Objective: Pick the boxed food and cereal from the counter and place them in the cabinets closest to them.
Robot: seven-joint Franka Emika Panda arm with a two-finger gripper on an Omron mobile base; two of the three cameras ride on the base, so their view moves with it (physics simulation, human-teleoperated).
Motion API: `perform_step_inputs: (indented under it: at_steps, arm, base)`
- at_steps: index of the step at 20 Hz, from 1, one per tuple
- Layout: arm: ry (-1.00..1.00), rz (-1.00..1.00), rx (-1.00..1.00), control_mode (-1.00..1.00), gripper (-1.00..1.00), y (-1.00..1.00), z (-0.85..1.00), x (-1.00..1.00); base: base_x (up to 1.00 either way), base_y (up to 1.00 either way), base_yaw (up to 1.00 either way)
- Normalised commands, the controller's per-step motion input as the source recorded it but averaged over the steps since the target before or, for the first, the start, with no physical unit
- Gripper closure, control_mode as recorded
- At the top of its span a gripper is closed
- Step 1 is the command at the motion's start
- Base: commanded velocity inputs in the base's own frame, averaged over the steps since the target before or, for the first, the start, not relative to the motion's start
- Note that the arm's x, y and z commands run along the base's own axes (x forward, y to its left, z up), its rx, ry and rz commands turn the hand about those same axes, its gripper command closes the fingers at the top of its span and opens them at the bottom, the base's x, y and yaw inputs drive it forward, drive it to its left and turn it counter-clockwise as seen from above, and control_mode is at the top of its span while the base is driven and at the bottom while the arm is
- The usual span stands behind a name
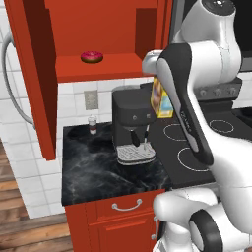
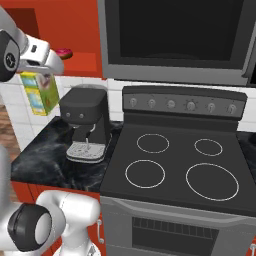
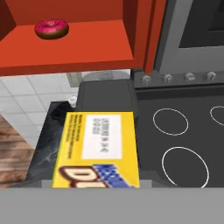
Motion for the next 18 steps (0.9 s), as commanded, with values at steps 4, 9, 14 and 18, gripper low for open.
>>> perform_step_inputs:
  at_steps: [4, 9, 14, 18]
  arm:
    - [-0.11, 0.00, 0.00, -1.00, 1.00, 0.00, 0.33, -0.06]
    - [-0.16, 0.00, 0.00, -1.00, 1.00, 0.00, 0.17, -0.12]
    - [-0.13, 0.00, 0.00, -1.00, 1.00, 0.00, 0.15, -0.02]
    - [-0.07, 0.00, 0.00, -1.00, 1.00, 0.01, 0.03, 0.06]
  base:
    - [0.00, 0.00, 0.00]
    - [0.00, 0.00, 0.00]
    - [0.00, 0.00, 0.00]
    - [0.00, 0.00, 0.00]
